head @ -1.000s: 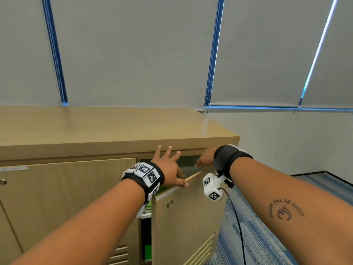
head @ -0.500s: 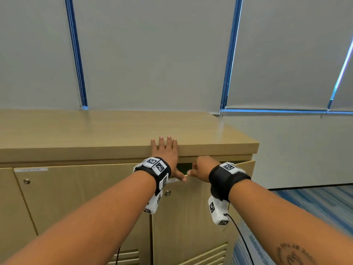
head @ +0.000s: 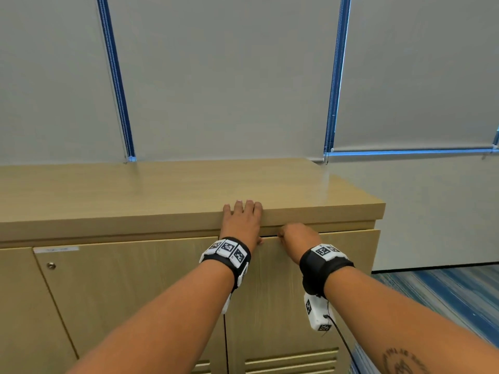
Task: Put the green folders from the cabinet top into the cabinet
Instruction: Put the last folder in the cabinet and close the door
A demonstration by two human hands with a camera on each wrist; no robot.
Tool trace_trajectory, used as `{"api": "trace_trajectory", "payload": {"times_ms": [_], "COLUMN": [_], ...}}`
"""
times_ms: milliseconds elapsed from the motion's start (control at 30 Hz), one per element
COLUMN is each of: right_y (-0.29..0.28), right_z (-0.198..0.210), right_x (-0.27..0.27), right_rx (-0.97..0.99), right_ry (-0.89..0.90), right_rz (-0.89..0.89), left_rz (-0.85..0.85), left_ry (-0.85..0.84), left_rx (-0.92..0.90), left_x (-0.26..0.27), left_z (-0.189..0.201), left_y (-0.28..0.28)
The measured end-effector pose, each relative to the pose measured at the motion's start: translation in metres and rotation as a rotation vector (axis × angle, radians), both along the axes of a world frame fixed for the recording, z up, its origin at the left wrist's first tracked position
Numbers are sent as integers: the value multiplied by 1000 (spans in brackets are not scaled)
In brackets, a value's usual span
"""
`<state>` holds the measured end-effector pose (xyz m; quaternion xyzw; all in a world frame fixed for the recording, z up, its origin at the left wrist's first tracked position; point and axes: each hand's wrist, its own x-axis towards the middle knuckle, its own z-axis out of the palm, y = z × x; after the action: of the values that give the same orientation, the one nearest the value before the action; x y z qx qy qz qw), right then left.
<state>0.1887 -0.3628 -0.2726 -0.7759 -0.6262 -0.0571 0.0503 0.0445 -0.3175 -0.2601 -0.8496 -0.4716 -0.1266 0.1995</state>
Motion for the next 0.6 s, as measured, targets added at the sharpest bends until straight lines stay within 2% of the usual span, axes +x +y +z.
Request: {"api": "trace_trajectory", "payload": {"times_ms": [400,600], "right_y": [6,3], "right_z": [-2,-1], "right_x": [3,-1], "right_rx": [43,5], "right_ry": [-110,-145], "right_rz": [35,47], "left_rz": [-32,-61], "left_ry": [-59,-53], "left_rx": [83,98], "left_x": [-1,-8], "left_z": [-8,-10], "left_y": [5,7]}}
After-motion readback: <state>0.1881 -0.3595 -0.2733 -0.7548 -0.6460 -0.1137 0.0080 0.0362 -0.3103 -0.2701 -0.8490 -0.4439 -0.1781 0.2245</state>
